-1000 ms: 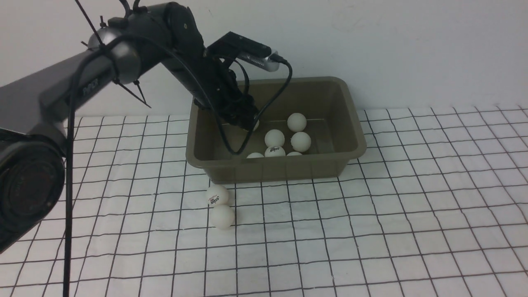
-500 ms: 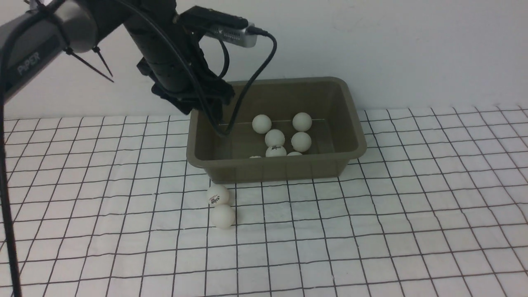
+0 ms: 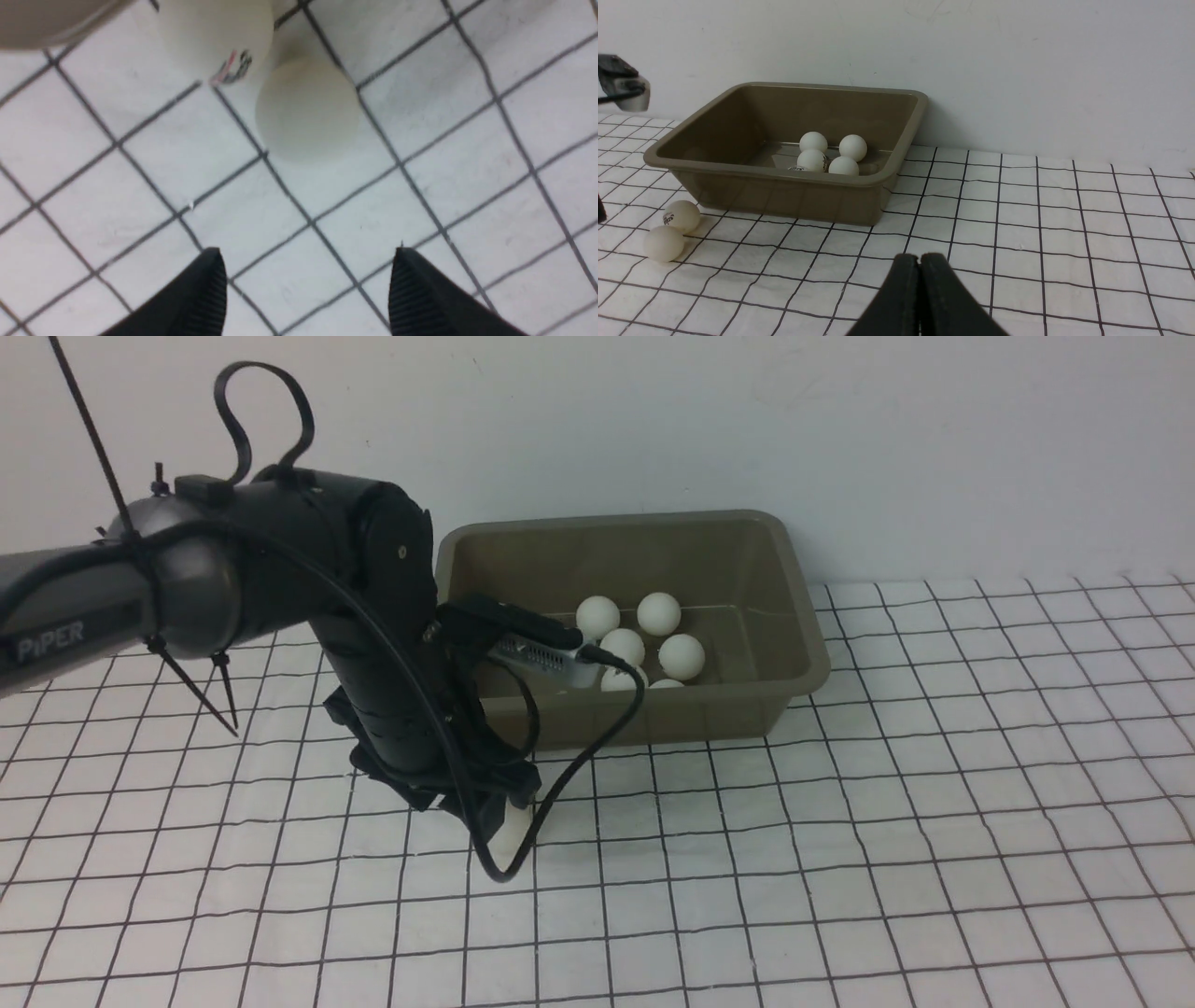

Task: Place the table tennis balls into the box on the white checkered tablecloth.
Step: 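Reach for and grasp a ping pong ball on the table beside the basket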

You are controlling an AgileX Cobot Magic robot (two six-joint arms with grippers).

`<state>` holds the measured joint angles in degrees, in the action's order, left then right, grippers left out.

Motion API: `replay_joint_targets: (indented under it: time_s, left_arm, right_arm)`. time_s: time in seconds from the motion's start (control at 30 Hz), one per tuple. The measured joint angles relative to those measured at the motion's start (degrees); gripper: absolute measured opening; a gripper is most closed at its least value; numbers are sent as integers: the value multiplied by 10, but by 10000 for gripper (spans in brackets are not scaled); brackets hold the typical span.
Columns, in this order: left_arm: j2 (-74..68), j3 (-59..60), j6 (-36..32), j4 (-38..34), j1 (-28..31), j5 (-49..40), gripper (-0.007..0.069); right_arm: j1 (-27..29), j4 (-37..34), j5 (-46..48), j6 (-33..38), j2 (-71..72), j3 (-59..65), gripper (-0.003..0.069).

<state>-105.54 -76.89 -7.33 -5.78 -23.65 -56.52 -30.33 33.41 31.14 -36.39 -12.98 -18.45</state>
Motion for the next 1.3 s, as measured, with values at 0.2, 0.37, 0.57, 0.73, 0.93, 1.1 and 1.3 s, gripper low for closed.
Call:
replay_joint_targets:
  time_s: [0.2, 0.37, 0.57, 0.73, 0.93, 1.1, 1.3]
  left_arm:
    - [-20, 1, -1, -16, -4, 54, 419]
    - [-48, 1, -12, -17, -4, 74, 419]
    - [-63, 1, -21, -25, -4, 90, 419]
    - [-77, 1, -29, -27, -4, 101, 419]
    - [-83, 1, -54, -48, -4, 120, 419]
    - [-87, 1, -61, -54, -4, 133, 419]
    - [-95, 1, -61, -56, -4, 134, 419]
  right_arm:
    - [0, 0, 0, 0, 0, 0, -18]
    - [0, 0, 0, 0, 0, 0, -18]
    - [0, 0, 0, 0, 0, 0, -18]
    - [0, 0, 0, 0, 0, 0, -18]
    - [0, 0, 0, 0, 0, 0, -18]
    - [0, 0, 0, 0, 0, 0, -18]
    - [0, 0, 0, 0, 0, 0, -18]
